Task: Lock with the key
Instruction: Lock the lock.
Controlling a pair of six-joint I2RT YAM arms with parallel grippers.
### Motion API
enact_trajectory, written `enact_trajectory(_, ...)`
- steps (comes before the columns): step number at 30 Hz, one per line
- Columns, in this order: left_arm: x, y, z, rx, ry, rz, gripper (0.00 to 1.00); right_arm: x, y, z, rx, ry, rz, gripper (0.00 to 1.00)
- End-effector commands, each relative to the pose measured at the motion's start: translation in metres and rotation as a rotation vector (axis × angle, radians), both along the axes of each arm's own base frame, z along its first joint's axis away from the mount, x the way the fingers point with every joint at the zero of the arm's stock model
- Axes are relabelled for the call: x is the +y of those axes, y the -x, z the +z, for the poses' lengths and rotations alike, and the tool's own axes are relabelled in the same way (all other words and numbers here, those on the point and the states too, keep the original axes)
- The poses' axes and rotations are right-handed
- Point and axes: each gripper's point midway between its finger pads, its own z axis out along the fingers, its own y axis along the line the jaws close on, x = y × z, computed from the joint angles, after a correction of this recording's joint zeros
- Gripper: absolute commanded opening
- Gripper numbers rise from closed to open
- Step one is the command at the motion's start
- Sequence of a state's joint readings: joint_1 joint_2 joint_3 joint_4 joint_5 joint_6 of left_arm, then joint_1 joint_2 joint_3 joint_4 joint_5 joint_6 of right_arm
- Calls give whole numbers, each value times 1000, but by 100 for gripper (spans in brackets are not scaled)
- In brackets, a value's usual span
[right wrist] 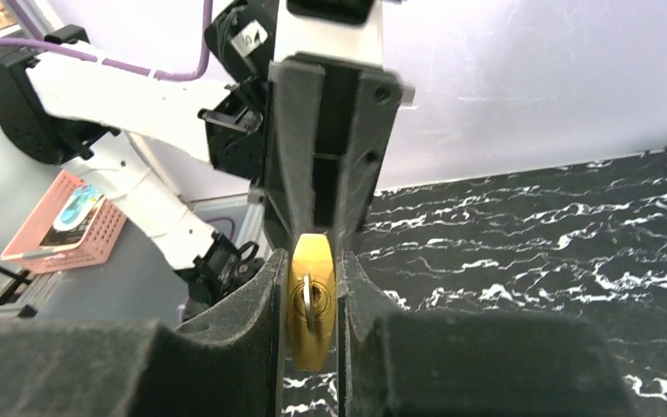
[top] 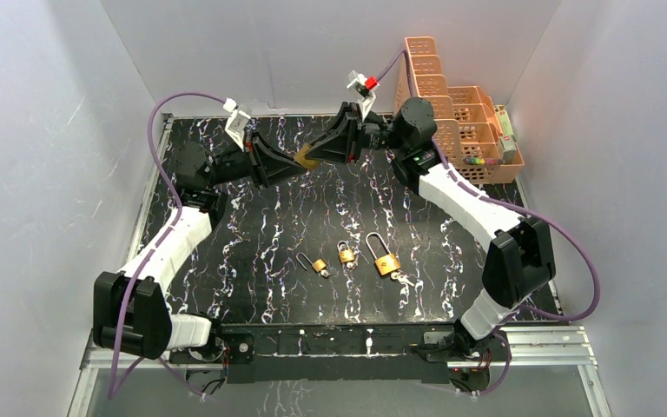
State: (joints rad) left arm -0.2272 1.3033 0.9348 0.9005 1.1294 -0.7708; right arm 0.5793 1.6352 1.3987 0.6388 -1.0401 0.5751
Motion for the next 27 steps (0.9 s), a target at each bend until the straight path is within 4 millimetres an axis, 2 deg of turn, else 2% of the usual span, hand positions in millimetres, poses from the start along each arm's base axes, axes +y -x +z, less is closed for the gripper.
enact_trajectory(1, -12, -4, 42, -104, 100, 72, 1, 31, 48, 6, -29, -15, 118, 0)
enact_trajectory(10, -9, 5, 40, -126, 85, 37, 0, 20, 44, 12, -48, -14, 88, 0)
enact_trajectory(14, 10, 0, 44, -132, 69, 83, 0, 2, 32, 11, -47, -15, 18, 0)
enact_trajectory(18, 30, -9, 45, -127, 37, 147, 0, -13, 25, -3, -33, 17, -67, 0)
enact_trajectory(23, 32, -15, 45, -109, 5, 149, 0, -21, 29, -29, -10, 47, -115, 0)
enact_trajectory(25, 32, -15, 45, -100, 7, 138, 0, -23, 29, -31, -5, 35, -128, 0)
enact_trajectory(27, 32, -12, 46, -104, 8, 135, 0, -29, 19, -25, -3, 11, -192, 0)
